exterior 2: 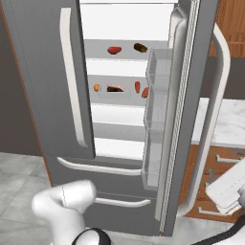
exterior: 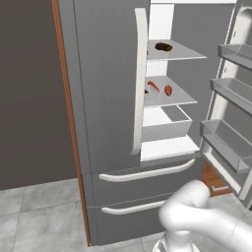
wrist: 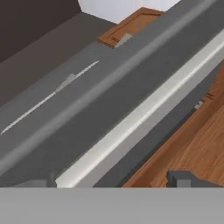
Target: Place the tupperware on the second highest shelf of the fridge. Make space for the tupperware among the existing items by rearranging them on the shelves if needed. Close the fridge door when finished.
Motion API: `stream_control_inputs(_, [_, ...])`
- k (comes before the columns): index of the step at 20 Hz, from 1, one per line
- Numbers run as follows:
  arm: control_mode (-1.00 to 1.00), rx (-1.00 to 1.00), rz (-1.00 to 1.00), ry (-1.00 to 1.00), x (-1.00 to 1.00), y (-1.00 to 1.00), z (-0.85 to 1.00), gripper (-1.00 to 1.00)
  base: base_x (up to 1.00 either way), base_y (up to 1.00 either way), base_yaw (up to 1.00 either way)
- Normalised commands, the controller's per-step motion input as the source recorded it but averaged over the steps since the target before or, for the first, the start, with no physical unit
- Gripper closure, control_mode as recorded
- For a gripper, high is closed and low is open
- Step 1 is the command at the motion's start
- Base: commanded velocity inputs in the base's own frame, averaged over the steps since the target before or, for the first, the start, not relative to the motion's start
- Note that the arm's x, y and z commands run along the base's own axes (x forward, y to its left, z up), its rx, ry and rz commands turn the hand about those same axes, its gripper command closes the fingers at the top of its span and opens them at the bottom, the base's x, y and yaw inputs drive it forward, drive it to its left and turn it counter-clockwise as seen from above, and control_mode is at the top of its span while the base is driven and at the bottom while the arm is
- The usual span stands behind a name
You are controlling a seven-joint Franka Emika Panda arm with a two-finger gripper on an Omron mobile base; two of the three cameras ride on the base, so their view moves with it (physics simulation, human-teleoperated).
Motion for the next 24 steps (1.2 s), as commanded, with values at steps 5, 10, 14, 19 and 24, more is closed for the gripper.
stream_control_inputs(5, [-1.00, 0.11, 0.12, 0.00, 0.87, -0.57, -0.18, -1.00, 0.00, 0.00, 0.00])
stream_control_inputs(10, [-1.00, 0.06, 0.16, 0.00, 0.97, -0.32, -0.14, -1.00, 0.00, 0.00, 0.00])
stream_control_inputs(14, [-1.00, 0.02, 0.21, -0.04, 0.52, -0.10, -0.37, -1.00, 0.00, 0.00, 0.00])
stream_control_inputs(19, [-1.00, 0.00, 0.31, -0.16, 0.03, 0.51, -0.38, -1.00, 0.00, 0.00, 0.00])
stream_control_inputs(24, [-1.00, 0.00, 0.36, -0.27, 0.00, 1.00, -0.04, -1.00, 0.00, 0.00, 0.00])
